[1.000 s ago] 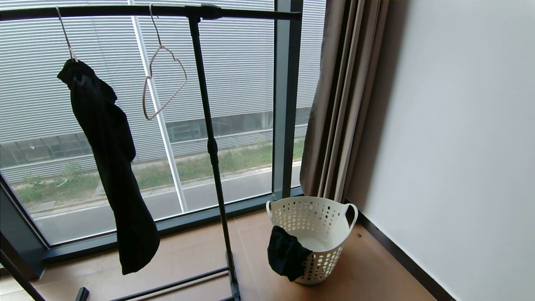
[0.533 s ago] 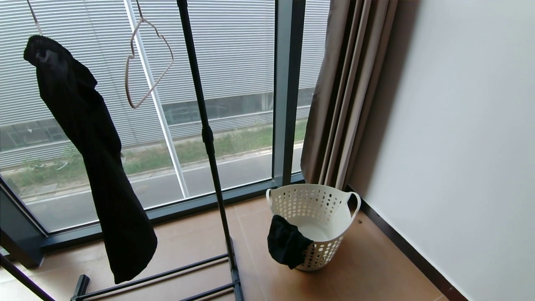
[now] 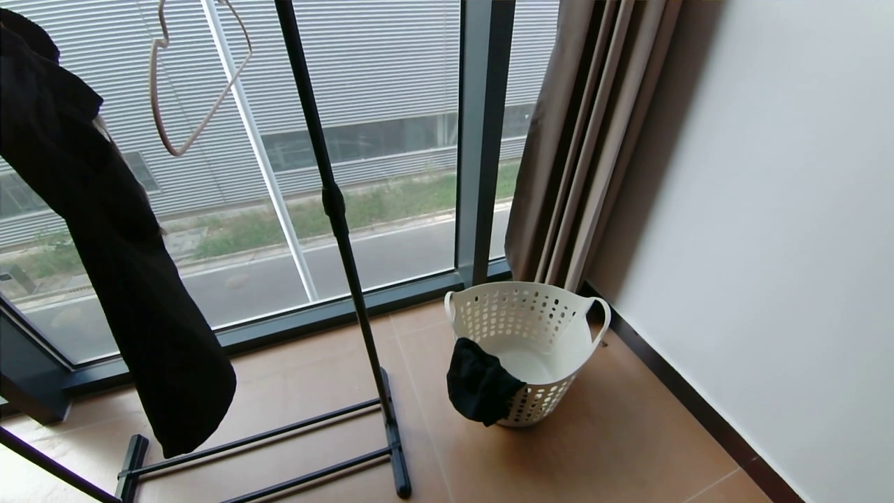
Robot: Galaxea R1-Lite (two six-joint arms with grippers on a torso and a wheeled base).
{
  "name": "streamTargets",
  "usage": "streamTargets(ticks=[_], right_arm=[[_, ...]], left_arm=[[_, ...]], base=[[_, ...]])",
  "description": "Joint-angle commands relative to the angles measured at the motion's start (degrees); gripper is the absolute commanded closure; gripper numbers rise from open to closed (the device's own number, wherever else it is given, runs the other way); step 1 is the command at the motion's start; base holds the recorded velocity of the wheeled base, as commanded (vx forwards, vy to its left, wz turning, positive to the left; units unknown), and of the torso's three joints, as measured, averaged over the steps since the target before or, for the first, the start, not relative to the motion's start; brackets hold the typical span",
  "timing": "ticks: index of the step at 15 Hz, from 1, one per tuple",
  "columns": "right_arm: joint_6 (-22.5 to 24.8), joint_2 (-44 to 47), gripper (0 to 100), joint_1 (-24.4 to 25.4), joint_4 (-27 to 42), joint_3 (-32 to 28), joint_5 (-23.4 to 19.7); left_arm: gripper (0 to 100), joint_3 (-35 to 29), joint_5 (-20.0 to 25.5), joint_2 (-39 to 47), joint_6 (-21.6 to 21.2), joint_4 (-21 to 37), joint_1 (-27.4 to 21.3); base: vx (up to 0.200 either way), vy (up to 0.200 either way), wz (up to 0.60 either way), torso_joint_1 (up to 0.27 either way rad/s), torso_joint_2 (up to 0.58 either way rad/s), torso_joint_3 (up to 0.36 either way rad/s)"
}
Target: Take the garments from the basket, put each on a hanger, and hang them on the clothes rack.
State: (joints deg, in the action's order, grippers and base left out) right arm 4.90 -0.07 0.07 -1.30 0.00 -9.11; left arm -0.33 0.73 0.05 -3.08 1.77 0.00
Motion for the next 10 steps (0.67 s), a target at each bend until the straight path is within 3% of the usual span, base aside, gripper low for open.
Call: streamTargets(ticks=[1, 10], right_arm=[[0.0, 0.1, 0, 0.0, 0.0, 0.0, 0.0], [0.0, 0.1, 0, 0.0, 0.0, 0.0, 0.0]], left_arm=[[0, 0.0, 0.1, 0.0, -0.1, 0.0, 0.0], [0, 0.0, 0.1, 0.0, -0.1, 0.0, 0.0]], base=[[0.0, 0.0, 0.0, 0.002, 0.0, -0.198], [0.0, 0.0, 0.0, 0.001, 0.0, -0.194]])
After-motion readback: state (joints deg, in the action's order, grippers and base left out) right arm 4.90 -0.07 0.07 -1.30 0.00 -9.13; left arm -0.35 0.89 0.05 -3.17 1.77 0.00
